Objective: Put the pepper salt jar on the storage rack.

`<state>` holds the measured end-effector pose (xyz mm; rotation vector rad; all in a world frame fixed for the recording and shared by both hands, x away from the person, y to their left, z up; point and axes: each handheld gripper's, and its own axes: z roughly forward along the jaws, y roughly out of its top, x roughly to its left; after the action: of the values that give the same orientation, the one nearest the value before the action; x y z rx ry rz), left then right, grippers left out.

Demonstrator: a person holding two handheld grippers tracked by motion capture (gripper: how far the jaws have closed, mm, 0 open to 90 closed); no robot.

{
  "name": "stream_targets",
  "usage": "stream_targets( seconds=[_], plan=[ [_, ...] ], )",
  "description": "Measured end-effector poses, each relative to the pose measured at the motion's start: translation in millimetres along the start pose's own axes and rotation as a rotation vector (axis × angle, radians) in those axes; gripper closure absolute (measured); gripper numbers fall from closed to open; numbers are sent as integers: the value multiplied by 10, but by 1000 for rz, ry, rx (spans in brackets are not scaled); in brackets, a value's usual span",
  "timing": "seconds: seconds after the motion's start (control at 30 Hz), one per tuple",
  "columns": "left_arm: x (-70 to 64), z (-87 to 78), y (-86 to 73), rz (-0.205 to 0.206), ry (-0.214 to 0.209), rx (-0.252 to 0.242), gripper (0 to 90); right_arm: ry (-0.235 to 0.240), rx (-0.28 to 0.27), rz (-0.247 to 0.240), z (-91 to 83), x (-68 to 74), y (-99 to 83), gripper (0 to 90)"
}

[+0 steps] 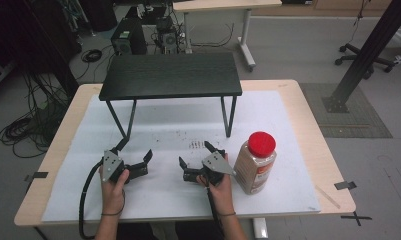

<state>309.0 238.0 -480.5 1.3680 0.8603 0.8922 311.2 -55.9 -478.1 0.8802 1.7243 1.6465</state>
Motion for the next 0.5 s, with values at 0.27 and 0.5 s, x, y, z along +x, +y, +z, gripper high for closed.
stream_targets(
  seconds=[0.27, 0.5],
  plan=[
    [-1, 0, -1, -2, -2, -2, 2, -1, 6, 7, -70, 22, -3, 2],
    [0, 0, -1, -2, -3, -2, 2, -9, 13, 9, -124, 42, -4, 2]
  ],
)
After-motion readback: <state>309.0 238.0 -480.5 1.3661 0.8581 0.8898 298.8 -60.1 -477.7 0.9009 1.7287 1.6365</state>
